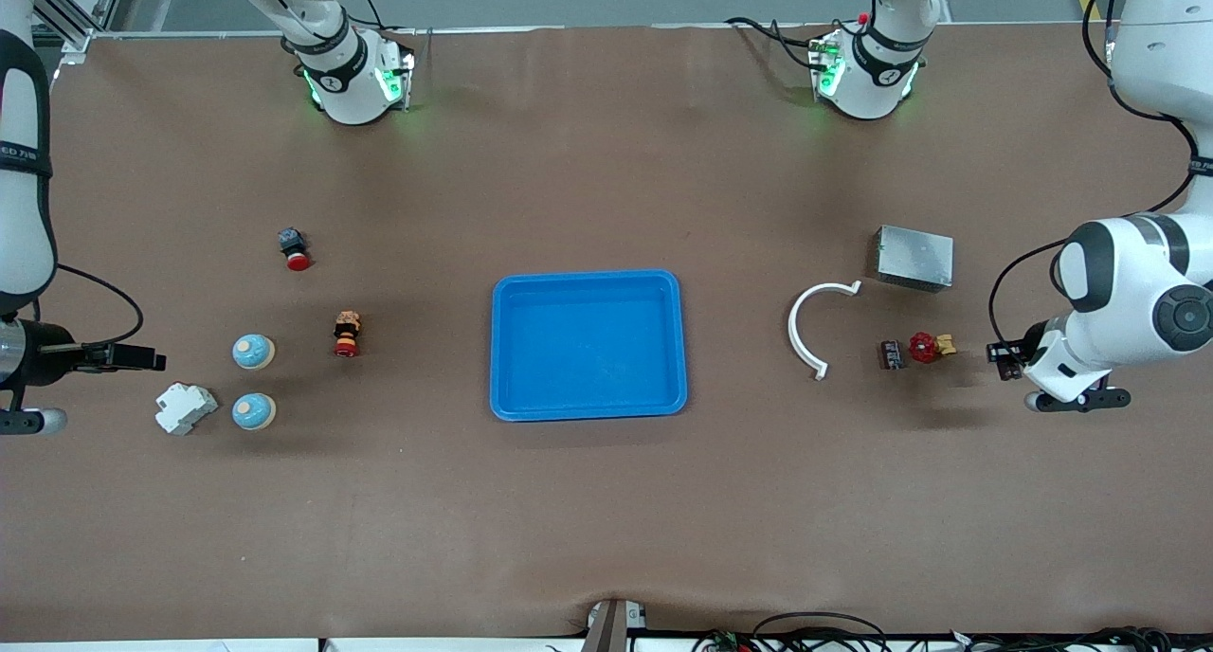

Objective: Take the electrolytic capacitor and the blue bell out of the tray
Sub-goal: 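Lower the capacitor beside the valve and open the left gripper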

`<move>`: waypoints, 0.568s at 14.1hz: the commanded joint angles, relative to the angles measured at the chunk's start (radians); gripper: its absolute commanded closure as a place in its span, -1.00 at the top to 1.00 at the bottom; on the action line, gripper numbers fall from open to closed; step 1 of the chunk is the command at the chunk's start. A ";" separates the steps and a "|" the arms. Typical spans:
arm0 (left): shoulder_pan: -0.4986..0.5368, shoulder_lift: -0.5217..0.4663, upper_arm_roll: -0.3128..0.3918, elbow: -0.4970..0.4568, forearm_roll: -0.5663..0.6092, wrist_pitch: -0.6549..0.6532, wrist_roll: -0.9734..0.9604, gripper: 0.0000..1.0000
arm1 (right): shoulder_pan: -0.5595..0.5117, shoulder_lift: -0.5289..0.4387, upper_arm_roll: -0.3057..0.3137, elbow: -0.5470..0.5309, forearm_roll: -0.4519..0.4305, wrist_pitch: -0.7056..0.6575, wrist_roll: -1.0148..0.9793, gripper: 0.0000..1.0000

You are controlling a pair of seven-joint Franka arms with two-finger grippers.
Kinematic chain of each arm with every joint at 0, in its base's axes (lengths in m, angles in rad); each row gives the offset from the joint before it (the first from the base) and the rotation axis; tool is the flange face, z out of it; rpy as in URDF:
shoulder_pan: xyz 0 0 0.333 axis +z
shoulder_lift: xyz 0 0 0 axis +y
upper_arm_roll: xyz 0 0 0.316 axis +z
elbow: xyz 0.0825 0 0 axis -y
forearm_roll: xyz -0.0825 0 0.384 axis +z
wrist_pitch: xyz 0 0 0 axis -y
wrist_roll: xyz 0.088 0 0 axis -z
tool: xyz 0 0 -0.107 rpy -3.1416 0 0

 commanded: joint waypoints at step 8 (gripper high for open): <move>0.013 0.052 -0.011 -0.011 0.056 0.058 0.001 -1.00 | -0.034 -0.003 0.002 0.041 -0.032 -0.018 0.015 1.00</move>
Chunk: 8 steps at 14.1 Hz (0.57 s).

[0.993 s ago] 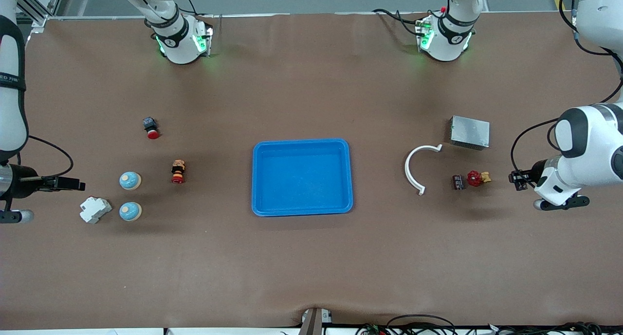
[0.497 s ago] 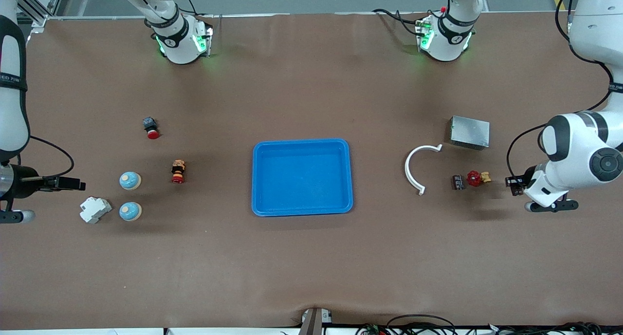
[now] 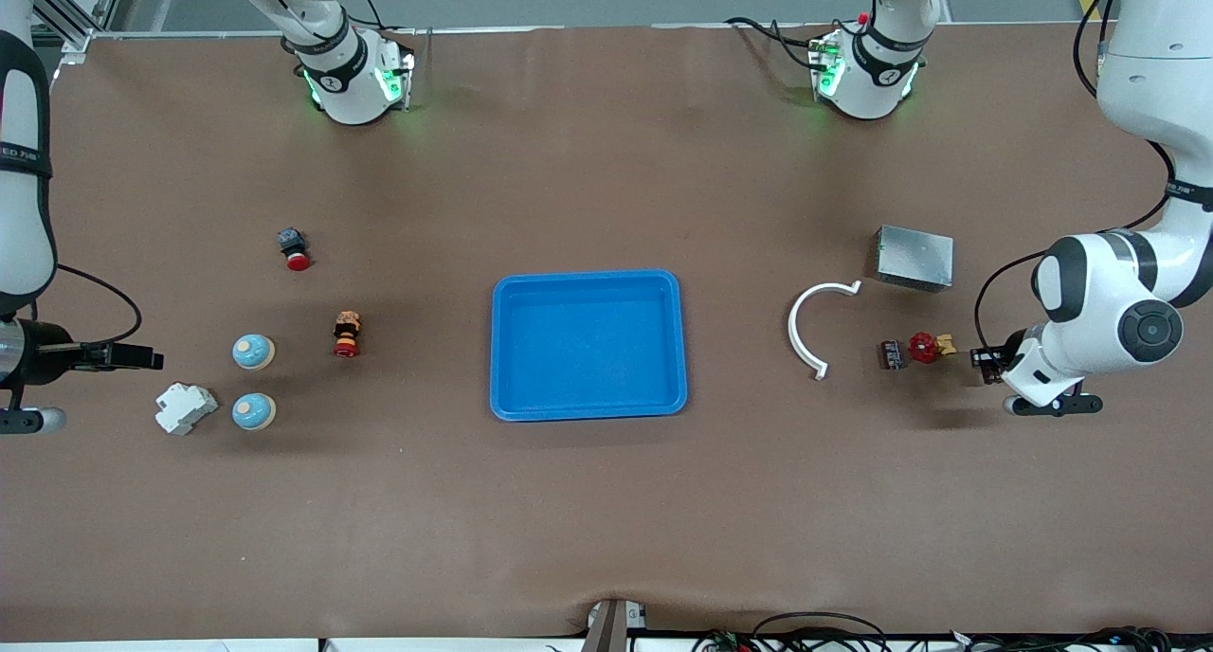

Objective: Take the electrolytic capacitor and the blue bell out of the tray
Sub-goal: 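Lower the capacitor beside the valve and open the left gripper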

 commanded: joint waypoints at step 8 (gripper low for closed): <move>0.016 0.017 -0.011 -0.004 0.022 0.011 -0.007 -1.00 | -0.039 -0.009 -0.003 0.052 -0.055 -0.016 0.011 1.00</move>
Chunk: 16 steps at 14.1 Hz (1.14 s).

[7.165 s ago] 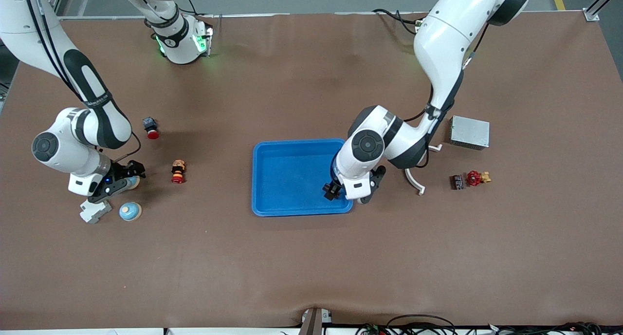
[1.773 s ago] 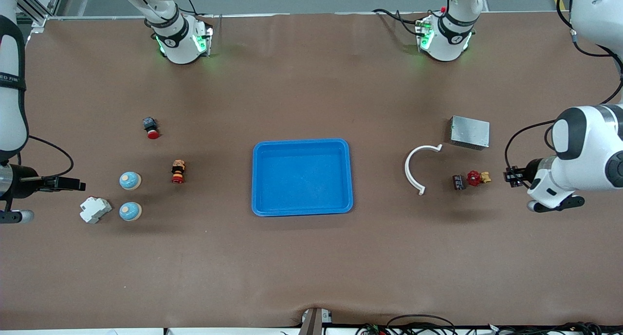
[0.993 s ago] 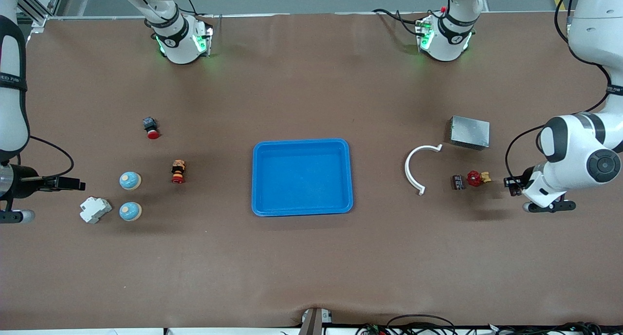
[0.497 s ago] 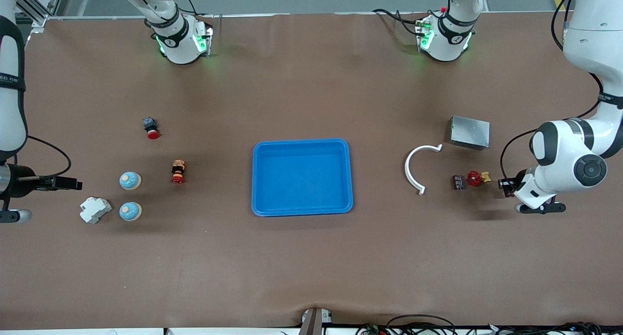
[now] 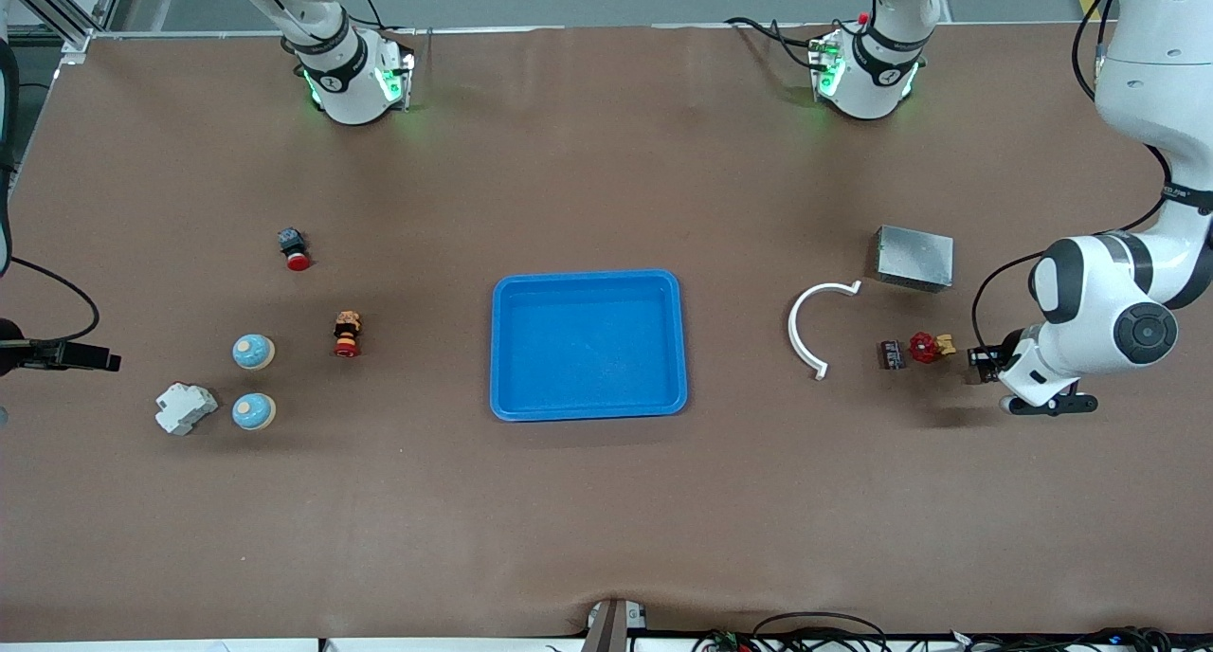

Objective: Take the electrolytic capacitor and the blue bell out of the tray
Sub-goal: 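Lower the capacitor beside the valve and open the left gripper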

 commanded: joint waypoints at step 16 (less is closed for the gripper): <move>0.016 0.015 -0.012 0.004 0.008 0.005 -0.010 1.00 | 0.070 -0.293 0.023 -0.003 0.050 -0.127 0.119 1.00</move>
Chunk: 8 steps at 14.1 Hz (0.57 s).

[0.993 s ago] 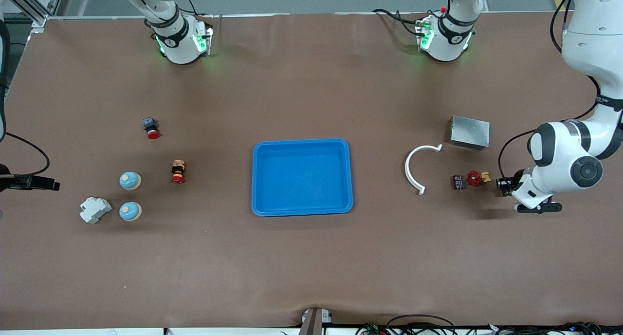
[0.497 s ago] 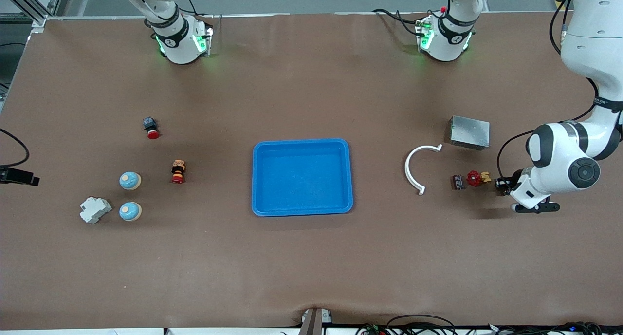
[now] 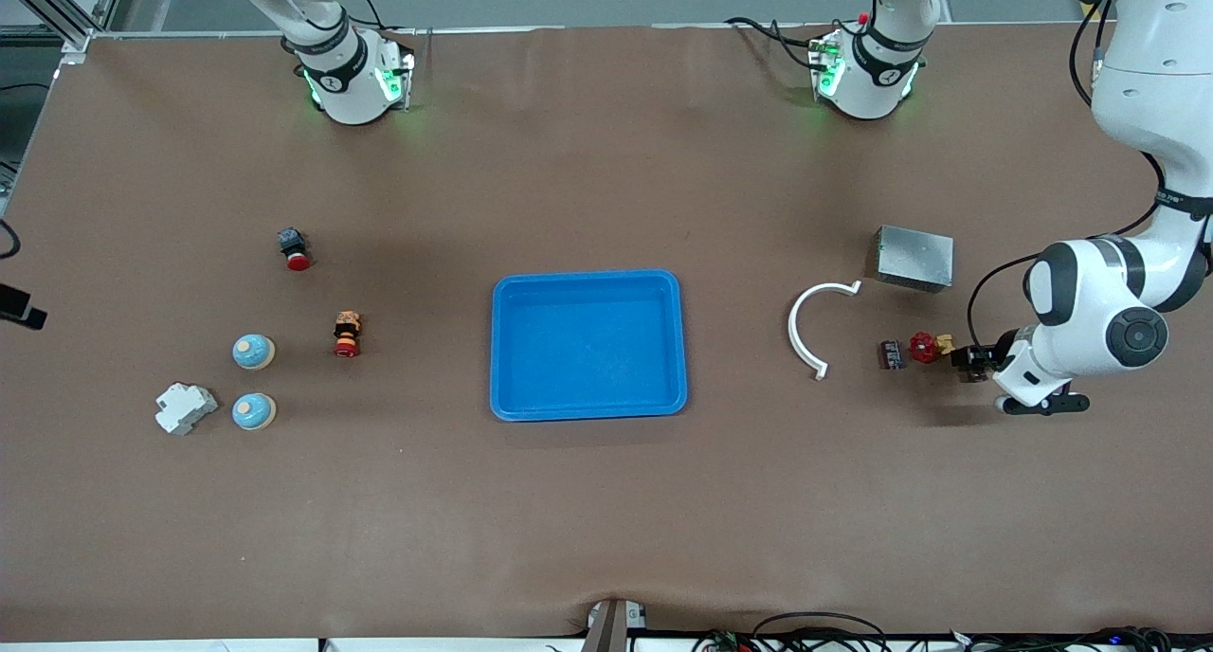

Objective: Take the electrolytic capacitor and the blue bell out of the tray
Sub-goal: 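Lower the capacitor beside the valve and open the left gripper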

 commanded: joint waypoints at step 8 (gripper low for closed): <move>0.043 -0.116 -0.016 0.007 0.008 -0.149 0.014 1.00 | 0.130 -0.120 -0.004 -0.072 -0.008 -0.020 0.111 1.00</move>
